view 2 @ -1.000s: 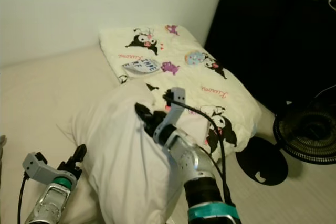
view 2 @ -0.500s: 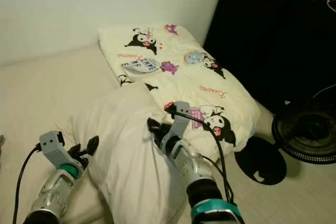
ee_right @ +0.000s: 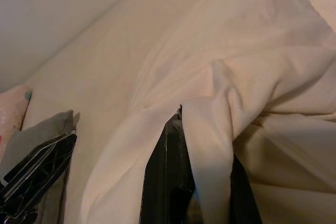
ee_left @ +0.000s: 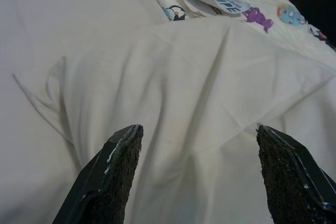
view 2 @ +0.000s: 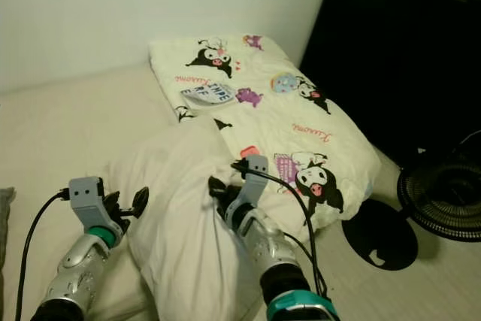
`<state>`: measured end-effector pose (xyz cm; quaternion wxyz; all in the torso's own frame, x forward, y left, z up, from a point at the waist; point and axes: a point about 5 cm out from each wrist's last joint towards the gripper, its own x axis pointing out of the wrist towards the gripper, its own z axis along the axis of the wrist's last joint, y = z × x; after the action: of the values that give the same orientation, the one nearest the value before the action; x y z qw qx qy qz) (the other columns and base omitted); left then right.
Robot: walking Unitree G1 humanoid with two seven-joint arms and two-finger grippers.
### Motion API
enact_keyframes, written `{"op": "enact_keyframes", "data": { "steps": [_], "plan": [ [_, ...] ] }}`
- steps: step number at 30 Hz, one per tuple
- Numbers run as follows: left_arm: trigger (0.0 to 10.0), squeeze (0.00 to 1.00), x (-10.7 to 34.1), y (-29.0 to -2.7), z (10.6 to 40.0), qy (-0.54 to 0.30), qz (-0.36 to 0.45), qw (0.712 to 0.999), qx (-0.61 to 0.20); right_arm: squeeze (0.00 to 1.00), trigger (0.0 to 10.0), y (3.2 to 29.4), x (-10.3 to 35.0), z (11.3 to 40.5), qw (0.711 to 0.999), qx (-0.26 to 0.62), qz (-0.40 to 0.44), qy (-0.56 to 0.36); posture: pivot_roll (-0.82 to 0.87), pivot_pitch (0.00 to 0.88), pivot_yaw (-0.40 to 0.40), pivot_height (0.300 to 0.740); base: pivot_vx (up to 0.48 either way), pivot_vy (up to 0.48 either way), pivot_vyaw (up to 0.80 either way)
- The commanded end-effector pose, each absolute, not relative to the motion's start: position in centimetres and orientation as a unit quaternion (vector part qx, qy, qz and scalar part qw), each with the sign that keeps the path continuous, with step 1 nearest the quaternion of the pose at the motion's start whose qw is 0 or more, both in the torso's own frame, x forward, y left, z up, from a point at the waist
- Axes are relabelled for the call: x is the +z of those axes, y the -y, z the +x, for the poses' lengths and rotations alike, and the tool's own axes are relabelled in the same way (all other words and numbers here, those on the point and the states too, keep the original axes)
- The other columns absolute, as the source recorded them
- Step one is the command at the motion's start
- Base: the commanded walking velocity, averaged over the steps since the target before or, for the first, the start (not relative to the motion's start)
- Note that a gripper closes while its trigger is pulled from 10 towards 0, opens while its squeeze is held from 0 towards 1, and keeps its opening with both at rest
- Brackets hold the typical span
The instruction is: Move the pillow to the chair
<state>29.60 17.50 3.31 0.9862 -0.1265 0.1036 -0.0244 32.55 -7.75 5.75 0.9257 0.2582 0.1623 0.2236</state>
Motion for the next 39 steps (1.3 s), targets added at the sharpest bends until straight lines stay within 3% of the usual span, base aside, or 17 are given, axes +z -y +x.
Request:
{"op": "enact_keyframes", "data": {
  "steps": [1,39],
  "plan": [
    [10.0,0.00,2.6,-17.4,29.0,-0.118,-0.121,0.985,-0.021,0.00,10.0,7.2,5.5,32.4,0.924,0.228,0.261,-0.164,0.10,0.044,0.027,0.665,0.000,0.000,0.00],
    [10.0,0.00,1.7,-18.2,27.9,-0.134,-0.102,0.986,0.012,0.00,10.0,6.1,5.1,32.0,0.919,0.250,0.249,-0.176,0.10,0.047,0.015,0.631,0.000,0.000,0.00]
  ]
}}
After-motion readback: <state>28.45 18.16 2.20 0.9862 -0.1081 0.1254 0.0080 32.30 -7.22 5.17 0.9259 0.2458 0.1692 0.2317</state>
